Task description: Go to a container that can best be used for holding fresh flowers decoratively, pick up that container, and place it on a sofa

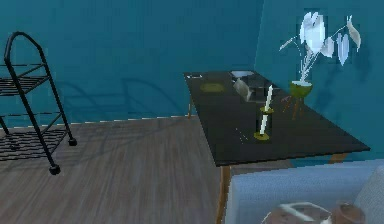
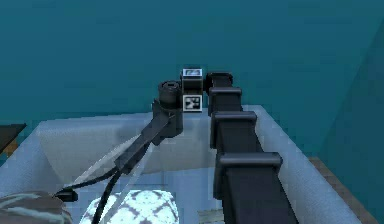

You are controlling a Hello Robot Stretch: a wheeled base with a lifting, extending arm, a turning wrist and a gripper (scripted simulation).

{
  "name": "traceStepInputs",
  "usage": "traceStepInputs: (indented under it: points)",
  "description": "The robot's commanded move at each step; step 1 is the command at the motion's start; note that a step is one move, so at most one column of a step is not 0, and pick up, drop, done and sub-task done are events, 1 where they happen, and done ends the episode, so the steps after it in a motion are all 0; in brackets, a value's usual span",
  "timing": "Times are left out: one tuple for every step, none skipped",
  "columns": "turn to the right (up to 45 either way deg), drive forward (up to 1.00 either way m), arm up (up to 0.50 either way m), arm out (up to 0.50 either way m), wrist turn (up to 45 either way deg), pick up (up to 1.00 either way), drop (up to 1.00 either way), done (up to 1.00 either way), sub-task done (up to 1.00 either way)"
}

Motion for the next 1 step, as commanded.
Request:
traceStepInputs:
  points:
    - [0.0,0.00,0.00,0.00,45.0,0.00,0.00,0.00,0.00]
